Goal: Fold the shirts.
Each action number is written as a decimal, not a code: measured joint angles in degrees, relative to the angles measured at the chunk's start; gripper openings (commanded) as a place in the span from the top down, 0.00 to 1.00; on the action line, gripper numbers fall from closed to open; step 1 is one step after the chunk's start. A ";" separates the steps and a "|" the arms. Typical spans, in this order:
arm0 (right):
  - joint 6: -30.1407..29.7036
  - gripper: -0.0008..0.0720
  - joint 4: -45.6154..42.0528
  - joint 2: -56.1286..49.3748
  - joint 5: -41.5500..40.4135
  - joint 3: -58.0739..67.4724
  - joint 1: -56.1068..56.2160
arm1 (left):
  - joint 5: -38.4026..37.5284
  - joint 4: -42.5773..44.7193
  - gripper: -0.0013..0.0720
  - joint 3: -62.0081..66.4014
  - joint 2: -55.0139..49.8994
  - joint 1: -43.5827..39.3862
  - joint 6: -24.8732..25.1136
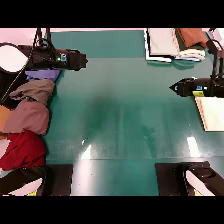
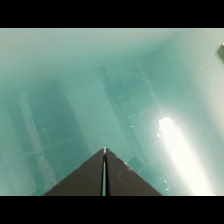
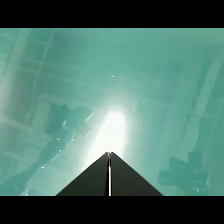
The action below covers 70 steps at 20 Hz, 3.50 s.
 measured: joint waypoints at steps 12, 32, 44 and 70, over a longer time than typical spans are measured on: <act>0.00 0.96 0.02 0.00 -0.46 0.00 0.17 | 0.00 0.00 0.95 0.00 0.00 0.00 -0.02; -0.26 0.96 -0.11 -0.04 -0.48 0.00 0.17 | 10.69 30.91 0.16 0.00 -26.08 25.88 -10.88; -0.31 0.97 -0.09 -0.04 0.35 0.00 0.17 | 21.03 29.38 0.95 0.52 -32.94 31.47 -15.32; -0.68 0.97 -2.86 -0.04 -5.51 31.26 0.17 | -0.24 13.66 0.28 18.08 -7.34 -17.66 6.80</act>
